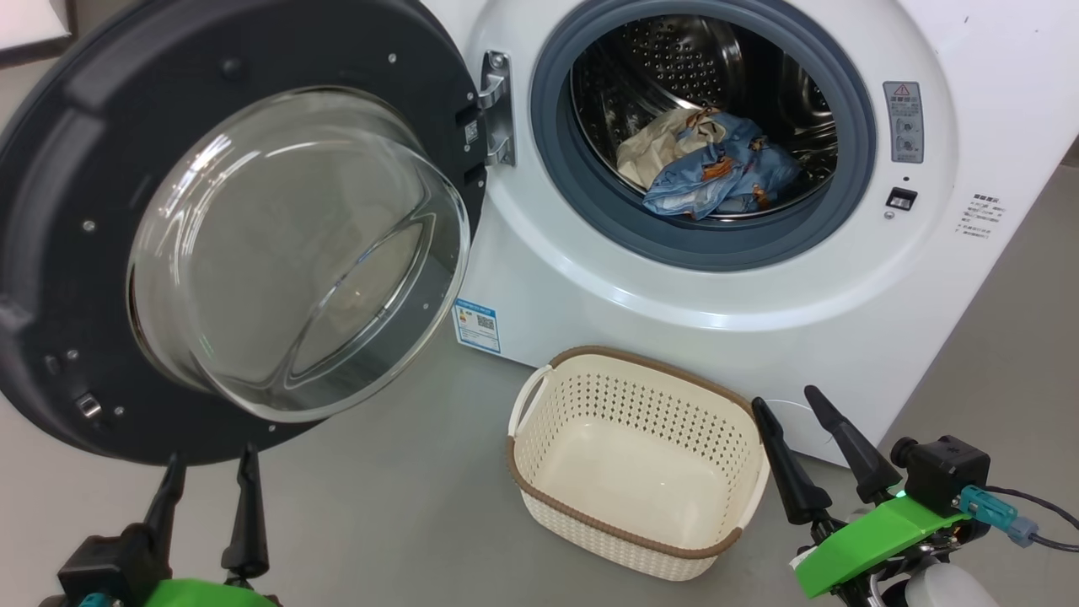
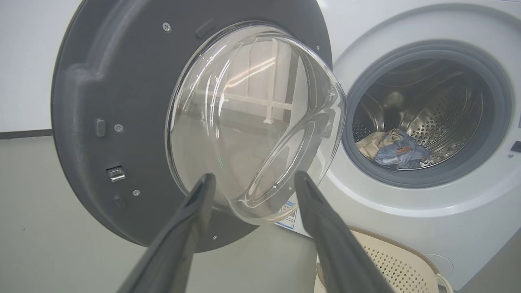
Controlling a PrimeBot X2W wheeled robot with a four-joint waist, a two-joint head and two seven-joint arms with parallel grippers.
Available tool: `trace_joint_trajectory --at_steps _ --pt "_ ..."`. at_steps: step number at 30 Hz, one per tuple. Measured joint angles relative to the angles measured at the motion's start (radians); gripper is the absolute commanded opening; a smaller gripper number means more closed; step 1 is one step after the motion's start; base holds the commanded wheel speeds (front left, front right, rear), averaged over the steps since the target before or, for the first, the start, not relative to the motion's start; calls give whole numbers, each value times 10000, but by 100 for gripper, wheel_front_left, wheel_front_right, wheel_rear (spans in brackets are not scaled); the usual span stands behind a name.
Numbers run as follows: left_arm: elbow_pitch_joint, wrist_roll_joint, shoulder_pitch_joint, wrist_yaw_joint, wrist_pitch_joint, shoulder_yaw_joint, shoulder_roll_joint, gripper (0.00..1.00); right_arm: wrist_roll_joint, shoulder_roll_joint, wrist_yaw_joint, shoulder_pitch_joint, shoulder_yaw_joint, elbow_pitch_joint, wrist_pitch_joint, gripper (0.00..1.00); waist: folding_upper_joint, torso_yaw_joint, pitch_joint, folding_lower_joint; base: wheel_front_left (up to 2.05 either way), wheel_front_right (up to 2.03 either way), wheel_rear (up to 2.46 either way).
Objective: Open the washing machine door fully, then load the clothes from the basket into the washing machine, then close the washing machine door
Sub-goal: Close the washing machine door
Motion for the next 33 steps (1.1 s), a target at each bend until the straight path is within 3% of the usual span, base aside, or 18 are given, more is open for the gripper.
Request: trace_joint_trajectory --at_steps 14,15,18,19,25,33 --pt "-2 33 0 -13 0 69 8 100 2 -4 0 0 -12 -2 0 100 0 30 41 0 0 0 0" --pt "-2 33 0 -15 0 73 42 93 0 -4 0 0 -13 -2 0 100 0 37 50 0 0 0 0" --pt "-15 33 -2 -27 2 100 130 16 0 -4 0 0 -13 -4 2 100 0 59 86 0 0 0 0" --pt "-36 33 -4 -27 6 105 151 0 0 -4 0 0 -13 -4 0 100 0 67 98 0 0 0 0" --pt "-604 -502 -249 -382 355 418 313 0 0 -44 0 0 -17 -10 0 100 0 142 200 0 0 0 0" --pt "-1705 -2537 -2176 -731 1442 1885 972 0 0 -104 0 -1 -6 -17 2 100 0 194 227 0 0 0 0"
